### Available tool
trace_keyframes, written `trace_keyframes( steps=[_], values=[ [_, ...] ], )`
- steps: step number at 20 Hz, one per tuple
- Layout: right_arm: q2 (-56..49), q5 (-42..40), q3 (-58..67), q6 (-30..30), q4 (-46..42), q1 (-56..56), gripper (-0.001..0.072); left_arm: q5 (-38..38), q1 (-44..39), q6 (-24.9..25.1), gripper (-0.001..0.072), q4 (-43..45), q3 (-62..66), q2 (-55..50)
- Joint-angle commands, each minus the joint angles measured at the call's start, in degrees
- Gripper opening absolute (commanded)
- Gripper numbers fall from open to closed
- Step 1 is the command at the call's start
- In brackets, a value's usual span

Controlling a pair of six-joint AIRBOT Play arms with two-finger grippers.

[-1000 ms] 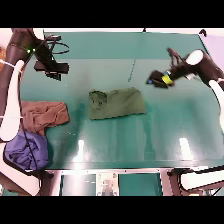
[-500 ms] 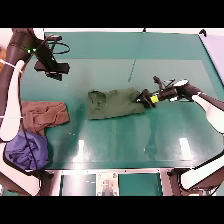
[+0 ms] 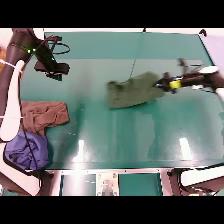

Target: Fold the shirts.

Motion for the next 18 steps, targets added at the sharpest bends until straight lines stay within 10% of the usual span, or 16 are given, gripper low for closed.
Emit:
trace_keyframes(
  steps=[1, 9, 15, 18],
  values=[
    [10.1, 0.0, -2.6, 5.0, -12.2, -17.7, 0.0019, 0.2, 0.0, 0.0, 0.0022, 0.0, 0.0, 0.0],
    [17.6, -1.9, -20.4, 2.6, -14.7, -61.5, 0.0018, 0.2, 0.0, 0.0, 0.0022, -1.1, 0.0, 0.0],
    [18.5, -9.5, -35.6, 1.0, -14.7, -68.9, 0.0021, 0.1, 0.0, 0.0, 0.0022, -1.2, 0.0, 0.0],
    [18.5, -3.4, -31.4, 1.2, -15.5, -69.0, 0.0403, 0.2, 0.0, 1.2, 0.0022, -1.2, 0.0, 0.0]
  ],
)
